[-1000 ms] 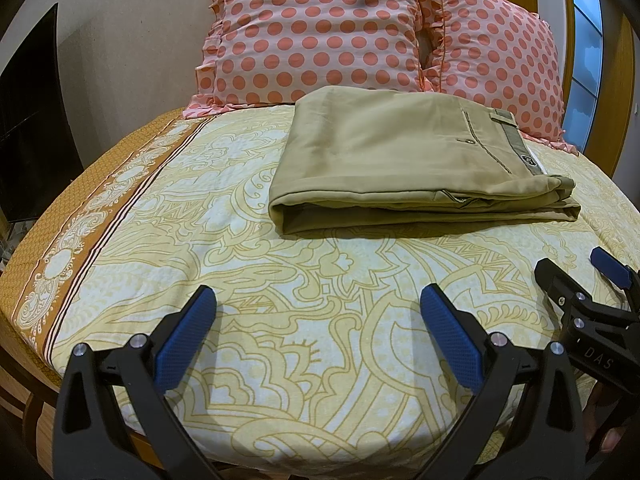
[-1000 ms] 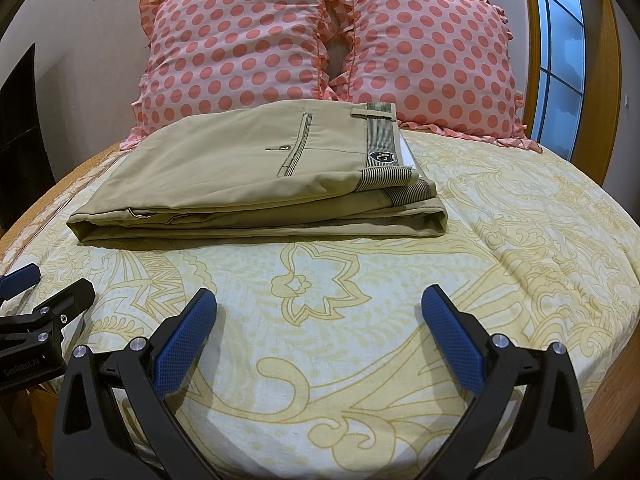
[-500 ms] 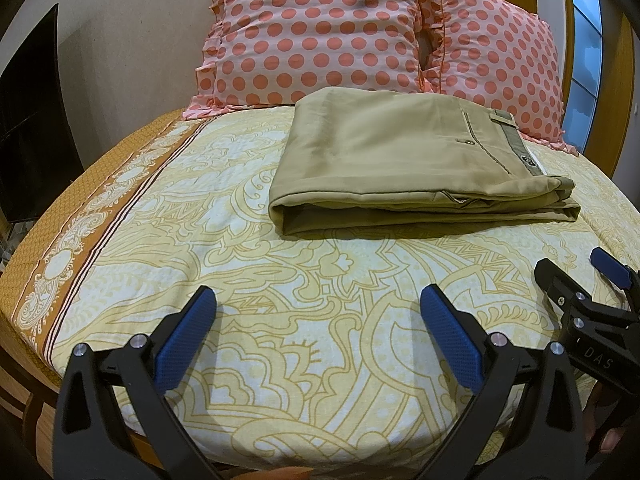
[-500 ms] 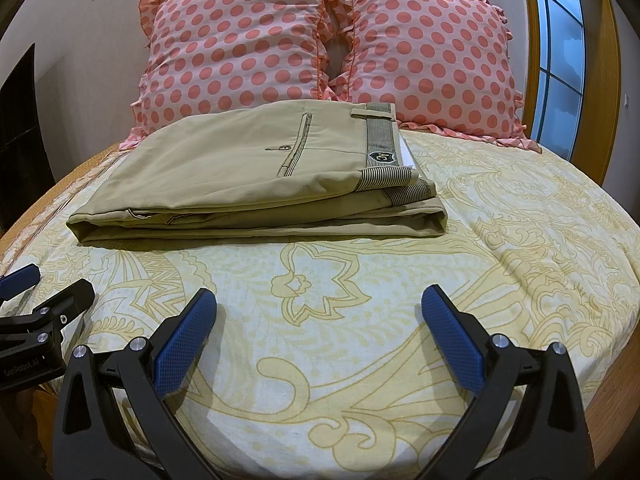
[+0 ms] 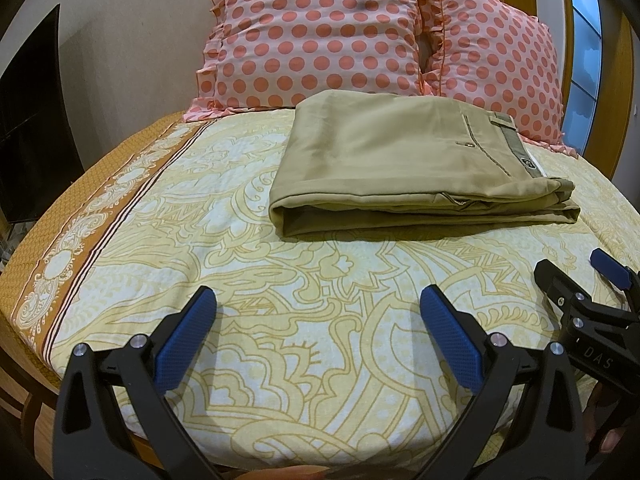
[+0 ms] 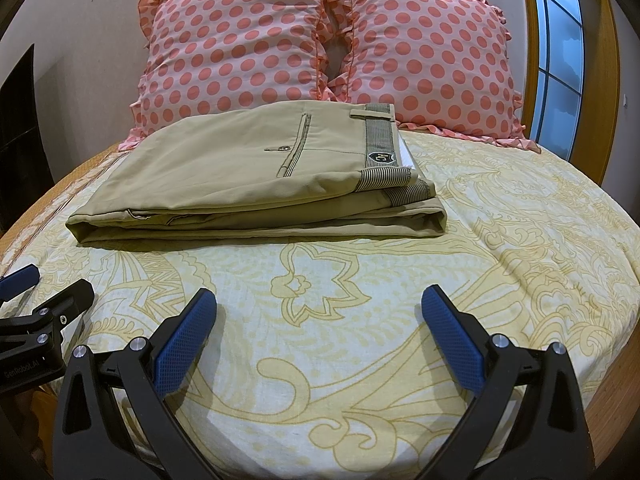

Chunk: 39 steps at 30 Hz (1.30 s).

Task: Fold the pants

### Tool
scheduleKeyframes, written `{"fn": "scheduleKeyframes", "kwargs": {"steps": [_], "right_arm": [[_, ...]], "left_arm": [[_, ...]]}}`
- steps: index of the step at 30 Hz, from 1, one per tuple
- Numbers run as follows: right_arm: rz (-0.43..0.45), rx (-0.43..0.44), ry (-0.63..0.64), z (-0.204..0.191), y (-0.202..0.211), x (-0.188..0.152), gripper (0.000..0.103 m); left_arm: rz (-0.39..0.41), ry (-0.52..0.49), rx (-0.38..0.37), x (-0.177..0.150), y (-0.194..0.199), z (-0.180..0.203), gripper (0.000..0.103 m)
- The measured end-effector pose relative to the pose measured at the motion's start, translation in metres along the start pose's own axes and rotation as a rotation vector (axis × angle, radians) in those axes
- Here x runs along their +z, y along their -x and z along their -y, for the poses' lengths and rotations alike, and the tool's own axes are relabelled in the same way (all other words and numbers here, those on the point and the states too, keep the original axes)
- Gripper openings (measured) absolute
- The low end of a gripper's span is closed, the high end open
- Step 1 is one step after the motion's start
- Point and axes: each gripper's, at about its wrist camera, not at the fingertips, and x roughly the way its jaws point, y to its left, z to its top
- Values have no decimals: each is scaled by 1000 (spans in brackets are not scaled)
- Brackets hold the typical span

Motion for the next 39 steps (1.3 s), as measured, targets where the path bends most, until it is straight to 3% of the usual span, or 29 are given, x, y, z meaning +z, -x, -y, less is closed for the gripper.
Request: {"fn": "scheduleKeyframes", "kwargs": {"steps": [39], "right_arm": [[1, 1, 1, 2, -1, 0, 102]], "left_arm": [[-6, 2, 2, 1, -2, 1, 101]]}}
